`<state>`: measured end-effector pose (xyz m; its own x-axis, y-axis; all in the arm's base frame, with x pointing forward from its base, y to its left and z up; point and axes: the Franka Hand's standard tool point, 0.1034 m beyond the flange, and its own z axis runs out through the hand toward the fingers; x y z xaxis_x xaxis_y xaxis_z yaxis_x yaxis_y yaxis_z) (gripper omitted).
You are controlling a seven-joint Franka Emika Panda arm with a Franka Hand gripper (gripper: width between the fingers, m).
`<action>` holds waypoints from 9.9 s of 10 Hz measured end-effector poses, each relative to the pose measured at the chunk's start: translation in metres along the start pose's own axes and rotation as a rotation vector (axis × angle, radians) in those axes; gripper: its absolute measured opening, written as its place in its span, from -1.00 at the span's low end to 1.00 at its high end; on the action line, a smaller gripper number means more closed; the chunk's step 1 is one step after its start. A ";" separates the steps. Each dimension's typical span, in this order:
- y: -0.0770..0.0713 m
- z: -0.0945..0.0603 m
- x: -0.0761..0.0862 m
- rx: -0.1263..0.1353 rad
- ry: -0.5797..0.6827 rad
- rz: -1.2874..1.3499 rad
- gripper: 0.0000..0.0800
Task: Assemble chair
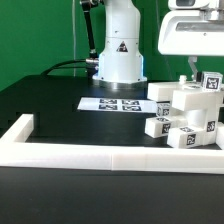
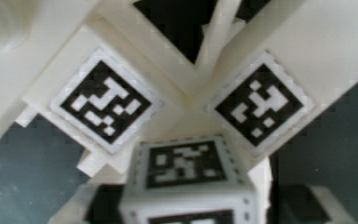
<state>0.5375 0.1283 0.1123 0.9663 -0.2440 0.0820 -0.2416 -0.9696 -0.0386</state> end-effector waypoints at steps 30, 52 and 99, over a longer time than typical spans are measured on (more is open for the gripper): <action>-0.010 0.001 -0.005 0.044 -0.067 1.542 -0.28; -0.010 -0.033 -0.014 0.101 -0.075 1.268 0.62; 0.063 -0.019 -0.009 0.079 0.082 0.420 0.62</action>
Offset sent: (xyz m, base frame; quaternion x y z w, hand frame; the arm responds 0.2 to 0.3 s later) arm 0.0000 0.0000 0.0000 0.0000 0.0000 0.0650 0.9979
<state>0.5118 0.0689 0.1285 0.7743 -0.6210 0.1213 -0.6020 -0.7821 -0.1610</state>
